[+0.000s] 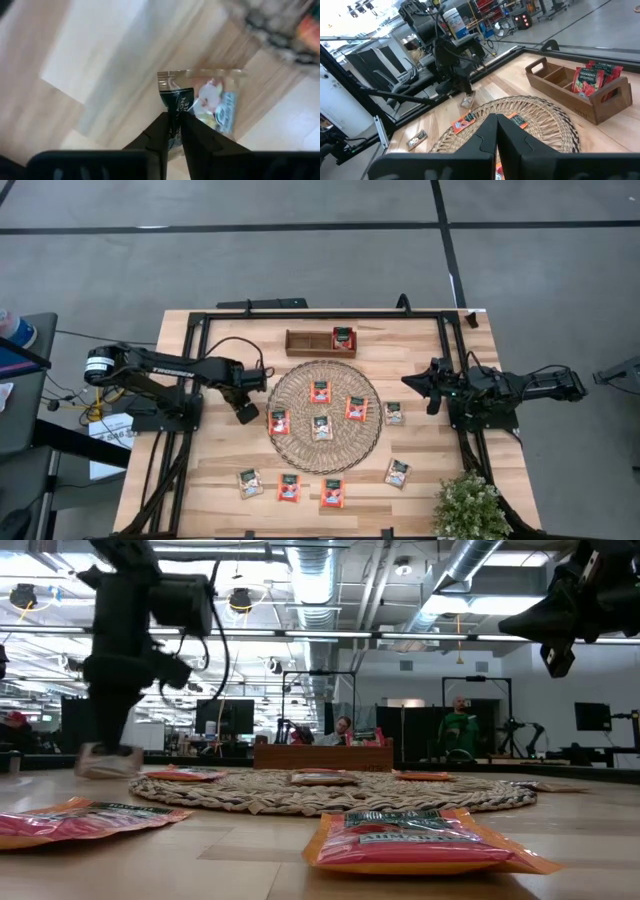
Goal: Pick & Place Tea
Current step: Put the brown tea bag into the middle section of the wooden organizer
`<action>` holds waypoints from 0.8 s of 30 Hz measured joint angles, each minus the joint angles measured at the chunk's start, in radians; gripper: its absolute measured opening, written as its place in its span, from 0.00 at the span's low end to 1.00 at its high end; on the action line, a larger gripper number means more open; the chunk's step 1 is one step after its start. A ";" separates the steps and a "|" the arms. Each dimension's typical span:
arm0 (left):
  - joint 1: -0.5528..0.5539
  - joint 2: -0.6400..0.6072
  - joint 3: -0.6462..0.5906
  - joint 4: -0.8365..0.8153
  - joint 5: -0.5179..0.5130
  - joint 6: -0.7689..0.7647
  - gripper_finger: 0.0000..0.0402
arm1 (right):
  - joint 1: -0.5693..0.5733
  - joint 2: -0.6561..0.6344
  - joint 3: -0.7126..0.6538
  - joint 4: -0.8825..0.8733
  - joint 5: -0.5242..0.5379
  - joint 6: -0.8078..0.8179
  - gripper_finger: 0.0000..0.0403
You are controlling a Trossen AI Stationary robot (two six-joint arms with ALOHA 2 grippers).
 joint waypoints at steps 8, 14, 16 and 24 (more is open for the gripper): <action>0.000 -0.001 0.168 -0.121 -0.111 0.079 0.02 | 0.000 0.000 0.000 0.000 -0.025 0.050 0.00; 0.000 -0.001 0.266 -0.183 -0.146 0.102 0.00 | 0.000 0.000 0.000 0.000 -0.025 0.050 0.00; -0.001 -0.001 0.306 -0.202 -0.155 0.102 0.00 | 0.000 0.000 0.000 0.002 -0.025 0.050 0.00; -0.042 -0.002 0.519 -0.124 -0.285 0.204 0.00 | -0.006 0.076 0.000 0.174 -0.072 0.050 0.00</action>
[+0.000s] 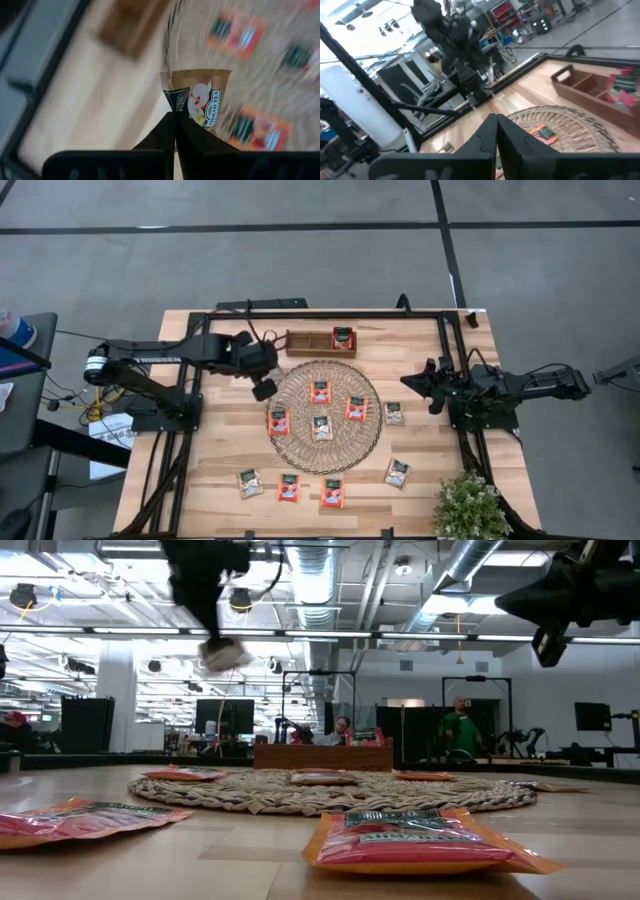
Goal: Pick & Place Tea
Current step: Put the brown tea bag into the middle section of the wooden organizer
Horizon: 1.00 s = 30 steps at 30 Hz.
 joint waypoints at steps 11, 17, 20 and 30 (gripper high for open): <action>-0.031 0.135 0.223 0.062 -0.067 0.181 0.00 | -0.079 0.341 0.099 0.181 -0.092 -0.011 0.18; -0.036 0.243 0.282 0.093 -0.072 0.265 0.00 | -0.147 0.520 0.224 0.180 -0.163 -0.068 0.24; -0.040 0.265 0.295 0.137 -0.073 0.307 0.00 | -0.184 0.612 0.289 0.167 -0.189 -0.089 0.26; -0.050 0.267 0.298 0.189 -0.095 0.356 0.00 | -0.325 0.917 0.506 0.170 -0.420 -0.175 0.33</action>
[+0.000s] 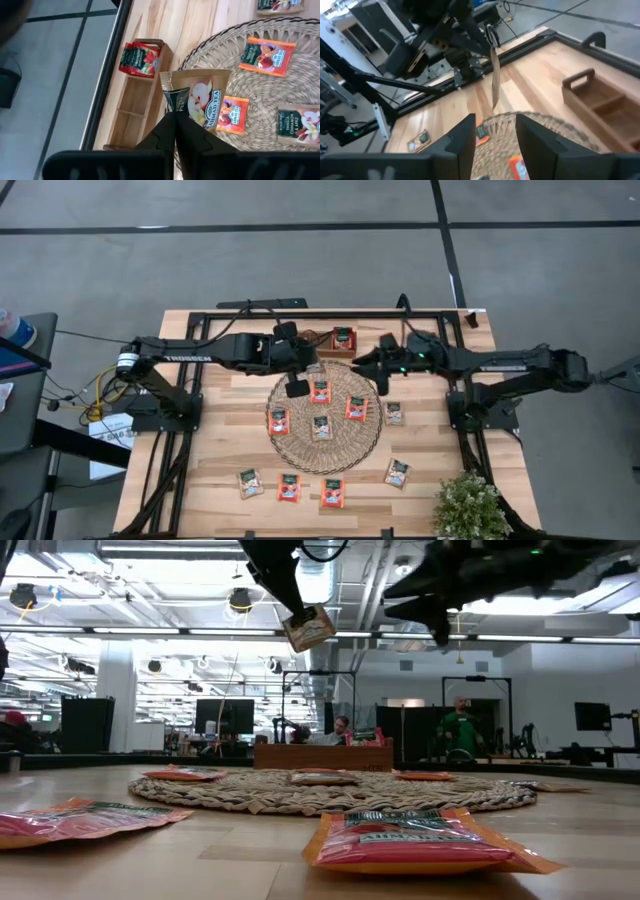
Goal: Pick & Place Tea
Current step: Put the brown tea bag into the middle section of the wooden organizer
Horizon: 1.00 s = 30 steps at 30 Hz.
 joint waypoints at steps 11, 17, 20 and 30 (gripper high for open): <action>0.000 0.000 0.000 0.013 -0.023 0.016 0.00 | -0.068 0.255 0.229 -0.012 -0.106 -0.102 0.39; 0.013 0.000 0.000 0.015 -0.045 0.016 0.00 | -0.085 0.317 0.301 -0.013 -0.158 -0.120 0.38; 0.023 0.000 0.000 0.027 -0.047 0.016 0.00 | -0.081 0.342 0.331 -0.026 -0.163 -0.128 0.38; 0.033 0.000 0.000 0.054 -0.047 0.029 0.00 | -0.075 0.411 0.411 -0.085 -0.163 -0.168 0.38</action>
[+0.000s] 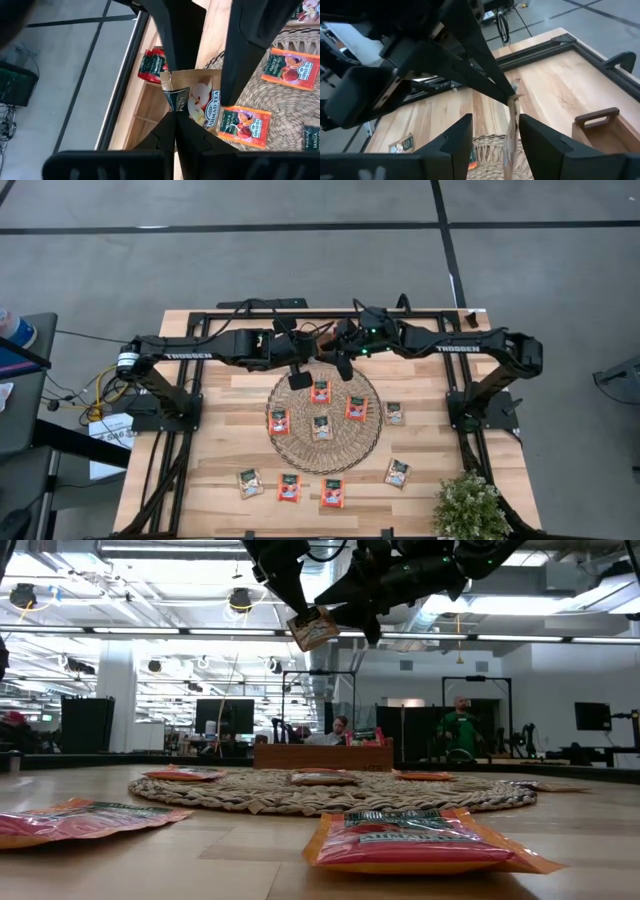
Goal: Pick & Place Tea
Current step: Put the brown tea bag into the middle section of the wooden organizer
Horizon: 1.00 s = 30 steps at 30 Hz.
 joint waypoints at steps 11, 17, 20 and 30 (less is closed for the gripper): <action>0.000 0.000 0.000 0.001 0.000 0.021 0.00 | -0.007 -0.007 0.011 -0.038 0.002 -0.017 0.27; 0.000 0.000 0.000 0.002 0.010 0.021 0.00 | -0.007 -0.007 0.011 -0.035 0.004 -0.018 0.19; 0.000 0.000 0.000 0.002 0.012 0.021 0.00 | -0.007 -0.007 0.011 -0.033 0.004 -0.018 0.14; 0.001 -0.001 0.000 0.014 0.022 0.020 0.00 | -0.006 -0.007 0.011 -0.035 0.041 -0.025 0.01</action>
